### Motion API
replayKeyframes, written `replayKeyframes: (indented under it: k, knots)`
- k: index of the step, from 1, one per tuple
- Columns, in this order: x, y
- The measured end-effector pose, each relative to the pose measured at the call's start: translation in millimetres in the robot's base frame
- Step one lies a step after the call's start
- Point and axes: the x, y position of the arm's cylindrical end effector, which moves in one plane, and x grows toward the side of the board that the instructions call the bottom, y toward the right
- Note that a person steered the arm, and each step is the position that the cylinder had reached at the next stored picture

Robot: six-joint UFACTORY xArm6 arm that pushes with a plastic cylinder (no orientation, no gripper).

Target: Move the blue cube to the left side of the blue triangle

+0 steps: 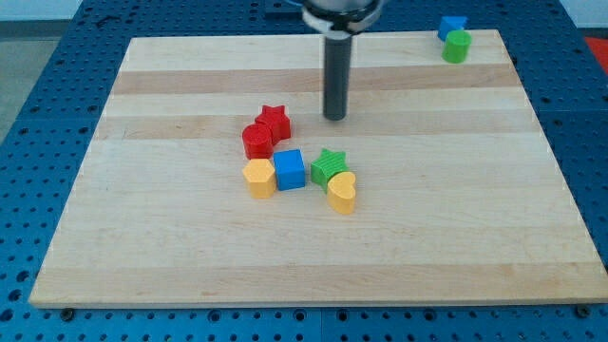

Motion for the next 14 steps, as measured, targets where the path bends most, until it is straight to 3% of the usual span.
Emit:
replayKeyframes:
  k: [2,5,14]
  knots:
    - [39,-71]
    - [121,-73]
    - [-11,53]
